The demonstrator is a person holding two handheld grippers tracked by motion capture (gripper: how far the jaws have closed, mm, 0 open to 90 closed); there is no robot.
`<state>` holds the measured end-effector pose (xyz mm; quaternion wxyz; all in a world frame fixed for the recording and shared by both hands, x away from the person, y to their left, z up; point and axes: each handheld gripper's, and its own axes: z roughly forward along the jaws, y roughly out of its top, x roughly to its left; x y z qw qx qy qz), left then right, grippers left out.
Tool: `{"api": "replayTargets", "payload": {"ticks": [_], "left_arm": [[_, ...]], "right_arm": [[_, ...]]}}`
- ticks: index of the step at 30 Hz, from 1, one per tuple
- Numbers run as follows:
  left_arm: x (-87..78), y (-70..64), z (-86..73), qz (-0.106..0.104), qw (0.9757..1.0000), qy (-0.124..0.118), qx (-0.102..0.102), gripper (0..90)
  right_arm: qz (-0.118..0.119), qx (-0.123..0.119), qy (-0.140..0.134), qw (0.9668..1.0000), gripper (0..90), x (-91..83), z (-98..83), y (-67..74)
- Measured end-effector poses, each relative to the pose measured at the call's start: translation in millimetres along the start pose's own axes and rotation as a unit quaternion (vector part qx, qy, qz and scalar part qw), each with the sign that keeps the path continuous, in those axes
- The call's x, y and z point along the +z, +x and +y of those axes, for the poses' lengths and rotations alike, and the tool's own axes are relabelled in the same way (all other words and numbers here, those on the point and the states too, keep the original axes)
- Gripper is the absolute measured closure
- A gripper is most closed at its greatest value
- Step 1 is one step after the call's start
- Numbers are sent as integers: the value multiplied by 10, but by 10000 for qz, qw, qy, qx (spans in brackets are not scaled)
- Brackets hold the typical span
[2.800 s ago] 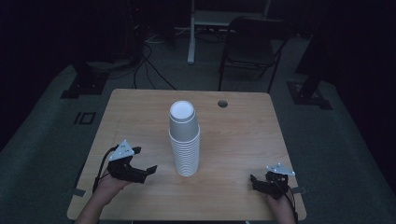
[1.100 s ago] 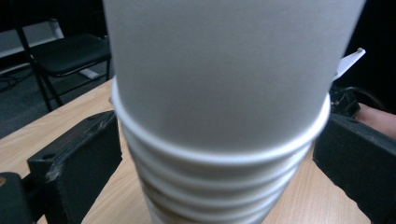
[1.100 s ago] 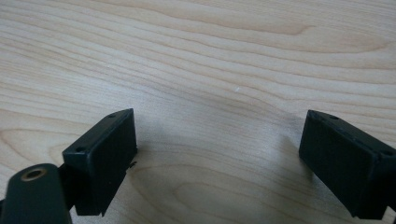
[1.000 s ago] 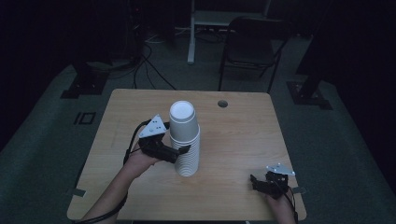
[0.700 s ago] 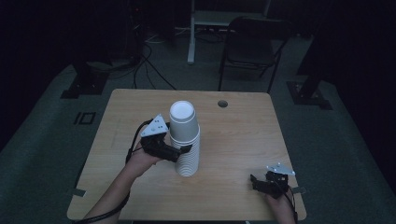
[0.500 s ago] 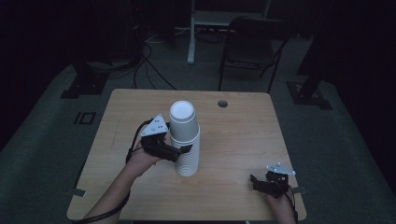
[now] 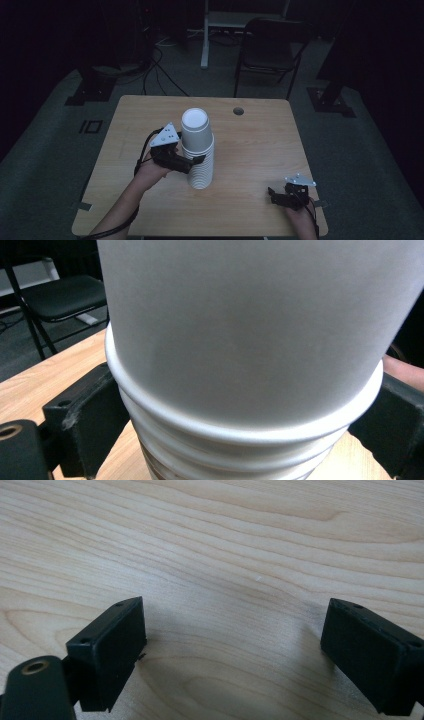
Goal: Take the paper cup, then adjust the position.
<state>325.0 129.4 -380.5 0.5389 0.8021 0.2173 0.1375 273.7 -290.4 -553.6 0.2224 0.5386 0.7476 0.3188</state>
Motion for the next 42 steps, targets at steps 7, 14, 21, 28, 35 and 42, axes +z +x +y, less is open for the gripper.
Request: {"api": "replayTargets", "payload": {"ticks": [7,14,21,28,35,42], "left_arm": [[-13,-6,-3,5,10000,3,-4,54],[-11,-30,17,14,10000,61,48,58],[-35,-22,21,-3,9999,117,39,59],[-26,-16,12,20,10000,69,8,60],[-17,-11,15,-5,10000,78,-6,61],[-18,-15,14,8,10000,79,-6,61]], "right_arm": [[52,-75,35,10000,109,-55,26,-1],[281,-66,-176,9994,129,-176,183,37],[574,-243,-451,9970,134,-333,428,124],[934,-533,-789,9911,134,-519,715,266],[1309,-782,-1044,9828,134,-688,977,403],[1557,-971,-1263,9749,134,-781,1165,573]]}}
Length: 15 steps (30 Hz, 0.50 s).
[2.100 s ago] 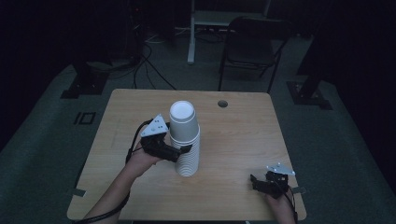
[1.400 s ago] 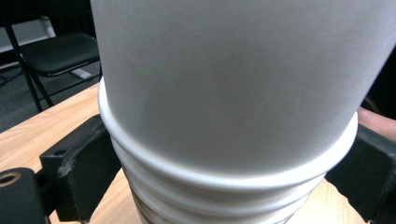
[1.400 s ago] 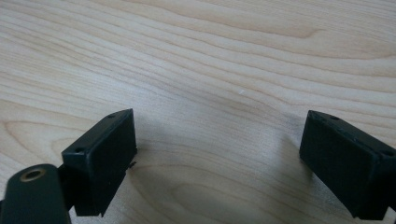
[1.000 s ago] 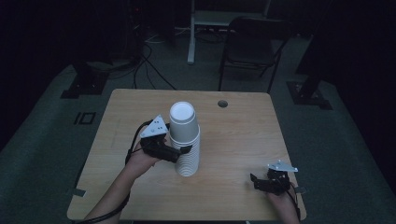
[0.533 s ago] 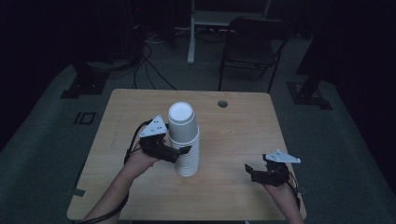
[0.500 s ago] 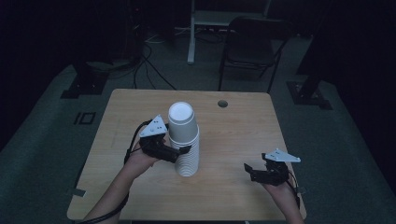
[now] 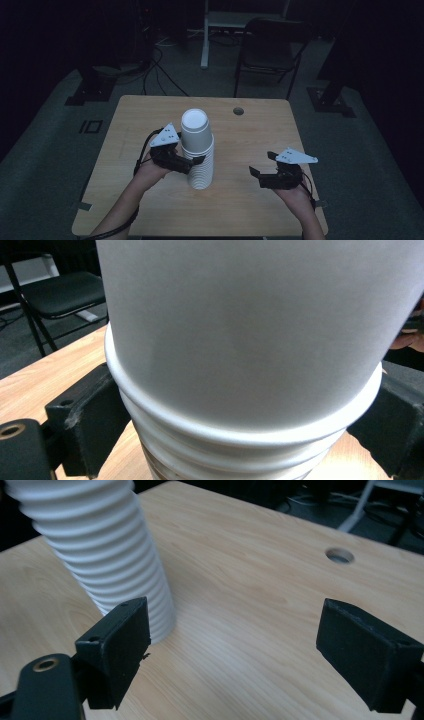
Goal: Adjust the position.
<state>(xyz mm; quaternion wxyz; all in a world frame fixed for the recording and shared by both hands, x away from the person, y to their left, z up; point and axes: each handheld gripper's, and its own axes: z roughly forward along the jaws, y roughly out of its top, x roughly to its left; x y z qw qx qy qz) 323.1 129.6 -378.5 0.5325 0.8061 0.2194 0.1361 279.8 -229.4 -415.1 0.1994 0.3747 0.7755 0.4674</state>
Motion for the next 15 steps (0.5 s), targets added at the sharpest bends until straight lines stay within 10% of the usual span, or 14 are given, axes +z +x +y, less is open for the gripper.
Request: {"api": "replayTargets", "payload": {"ticks": [15], "left_arm": [[0,-8,7,-14,10000,19,20,61]], "right_arm": [[693,-356,-475,9958,133,48,518,302]]}}
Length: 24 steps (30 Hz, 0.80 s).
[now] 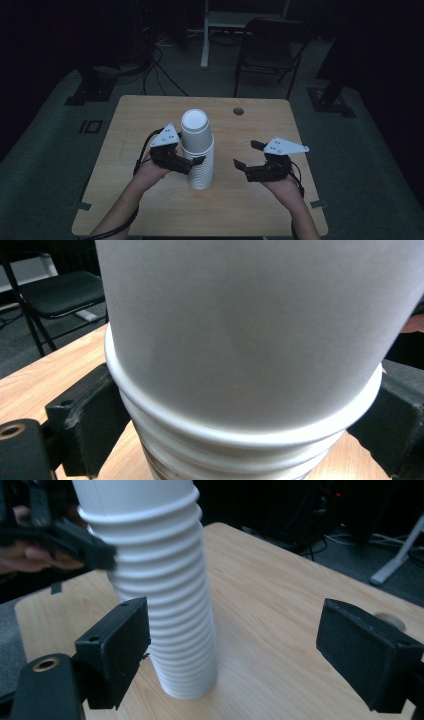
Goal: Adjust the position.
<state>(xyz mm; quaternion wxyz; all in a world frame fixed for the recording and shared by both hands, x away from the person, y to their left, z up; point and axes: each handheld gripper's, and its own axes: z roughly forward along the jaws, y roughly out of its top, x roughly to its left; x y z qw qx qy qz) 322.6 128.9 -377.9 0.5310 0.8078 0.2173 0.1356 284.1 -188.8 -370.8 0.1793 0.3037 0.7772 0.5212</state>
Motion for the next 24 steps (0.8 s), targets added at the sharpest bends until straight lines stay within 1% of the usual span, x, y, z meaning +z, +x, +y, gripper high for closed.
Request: {"api": "replayTargets", "payload": {"ticks": [2,4,6,7,9,11,12,13,15,19,20,23,24], "left_arm": [[-2,-2,-5,-1,10000,-13,-4,61],[-4,0,-6,-6,10000,-12,-10,61],[-4,0,-6,-6,10000,-12,-10,61],[-3,-1,-7,-3,10000,-18,-12,62],[-3,-6,-4,-10,10000,-8,4,61],[-2,-11,-3,-9,10000,-15,-4,61],[-2,-15,-2,-11,10000,-11,14,61],[-1,-17,-2,-2,10000,-14,13,61],[3,-19,-5,0,10000,-31,14,61],[3,-17,-3,0,10000,-17,9,61],[2,-17,-2,-4,10000,-12,16,61],[-1,-19,-2,-6,10000,-8,32,61],[-3,-22,-1,-12,10000,2,51,61]], "right_arm": [[56,-37,-70,10000,133,33,64,26],[164,-36,-166,9997,131,63,124,47],[203,-42,-205,9996,131,76,146,55],[340,-114,-267,9990,120,118,225,96],[453,-179,-295,9984,120,148,288,135],[470,-206,-319,9982,120,165,319,157],[522,-301,-336,9976,121,194,378,189],[536,-333,-339,9974,121,206,407,203],[631,-326,-371,9968,123,226,460,227],[710,-451,-419,9956,130,269,559,279],[761,-478,-418,9951,132,286,589,296],[785,-518,-436,9946,133,311,632,318],[822,-568,-439,9940,133,337,684,343]]}}
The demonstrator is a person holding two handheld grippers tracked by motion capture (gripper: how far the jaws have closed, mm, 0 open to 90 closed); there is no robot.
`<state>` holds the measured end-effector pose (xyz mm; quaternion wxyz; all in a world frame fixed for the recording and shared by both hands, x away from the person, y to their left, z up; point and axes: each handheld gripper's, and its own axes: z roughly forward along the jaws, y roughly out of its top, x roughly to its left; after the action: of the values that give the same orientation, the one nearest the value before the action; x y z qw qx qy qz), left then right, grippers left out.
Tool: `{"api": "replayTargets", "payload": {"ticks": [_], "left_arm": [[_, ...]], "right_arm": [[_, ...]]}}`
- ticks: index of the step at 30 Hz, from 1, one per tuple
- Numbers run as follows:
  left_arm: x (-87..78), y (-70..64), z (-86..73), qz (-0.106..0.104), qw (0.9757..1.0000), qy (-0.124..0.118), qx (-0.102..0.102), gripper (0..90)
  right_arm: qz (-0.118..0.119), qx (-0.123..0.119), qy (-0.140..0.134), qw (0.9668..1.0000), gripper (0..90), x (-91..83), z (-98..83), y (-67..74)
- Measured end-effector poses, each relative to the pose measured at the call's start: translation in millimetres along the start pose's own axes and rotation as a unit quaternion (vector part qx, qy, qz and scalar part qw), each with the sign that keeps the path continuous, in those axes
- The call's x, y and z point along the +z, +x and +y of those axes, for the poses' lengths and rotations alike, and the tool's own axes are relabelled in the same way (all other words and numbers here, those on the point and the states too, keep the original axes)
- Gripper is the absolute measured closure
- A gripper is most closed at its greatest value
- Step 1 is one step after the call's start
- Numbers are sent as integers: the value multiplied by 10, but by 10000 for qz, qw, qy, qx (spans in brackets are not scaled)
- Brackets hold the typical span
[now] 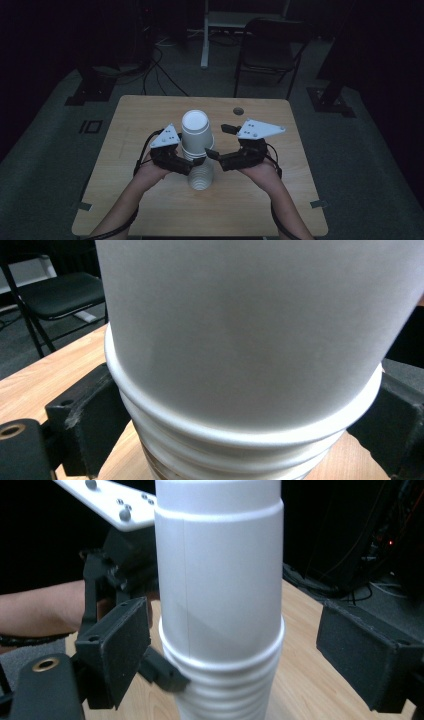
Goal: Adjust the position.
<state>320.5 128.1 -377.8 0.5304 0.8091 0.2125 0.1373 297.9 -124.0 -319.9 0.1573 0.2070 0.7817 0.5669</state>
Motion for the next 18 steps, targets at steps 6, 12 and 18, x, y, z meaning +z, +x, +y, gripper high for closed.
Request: {"api": "replayTargets", "payload": {"ticks": [6,12,18], "left_arm": [[5,-9,-1,10,10000,-19,-5,61],[1,-23,2,-21,10000,-8,17,61],[6,-29,6,-27,10000,-5,16,61]], "right_arm": [[130,-58,-38,9999,133,89,112,28],[213,-148,-50,9997,135,181,205,57],[277,-193,-95,9994,135,242,291,47]]}}
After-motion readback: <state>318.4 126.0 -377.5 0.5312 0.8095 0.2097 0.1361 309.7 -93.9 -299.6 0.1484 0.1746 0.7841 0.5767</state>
